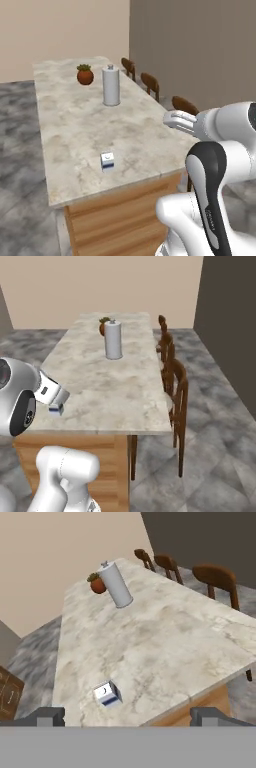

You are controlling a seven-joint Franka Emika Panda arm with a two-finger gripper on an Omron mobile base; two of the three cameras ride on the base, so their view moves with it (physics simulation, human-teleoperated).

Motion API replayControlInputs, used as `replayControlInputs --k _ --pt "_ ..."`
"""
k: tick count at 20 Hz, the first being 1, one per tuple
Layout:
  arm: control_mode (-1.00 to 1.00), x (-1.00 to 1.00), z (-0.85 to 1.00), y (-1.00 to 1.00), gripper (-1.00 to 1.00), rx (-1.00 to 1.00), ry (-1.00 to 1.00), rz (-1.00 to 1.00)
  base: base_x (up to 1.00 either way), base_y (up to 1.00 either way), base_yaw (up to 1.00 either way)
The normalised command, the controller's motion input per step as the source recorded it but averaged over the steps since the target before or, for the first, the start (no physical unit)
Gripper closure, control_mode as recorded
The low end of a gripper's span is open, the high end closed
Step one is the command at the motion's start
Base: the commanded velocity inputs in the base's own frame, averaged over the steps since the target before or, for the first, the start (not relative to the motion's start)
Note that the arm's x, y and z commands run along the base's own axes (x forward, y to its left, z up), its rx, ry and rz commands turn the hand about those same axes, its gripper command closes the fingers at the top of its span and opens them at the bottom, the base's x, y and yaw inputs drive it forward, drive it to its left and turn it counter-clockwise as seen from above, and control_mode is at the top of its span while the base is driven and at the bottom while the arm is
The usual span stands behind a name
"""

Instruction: Pick the bottled drink, milk, bottled drink from the counter and place them in the open cabinet.

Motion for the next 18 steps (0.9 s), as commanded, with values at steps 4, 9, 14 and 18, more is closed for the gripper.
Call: replayControlInputs --k 4,9,14,18 --pt "1.0 0.0 0.0 0.0 -1.0 0.0 0.0 0.0 0.0 -0.77 0.14" --pt "1.0 0.0 0.0 0.0 -1.0 0.0 0.0 0.0 0.0 -0.04 0.01" --pt "1.0 0.0 0.0 0.0 -1.0 0.0 0.0 0.0 0.06 0.28 0.0" --pt "1.0 0.0 0.0 0.0 -1.0 0.0 0.0 0.0 0.25 0.41 -0.03"
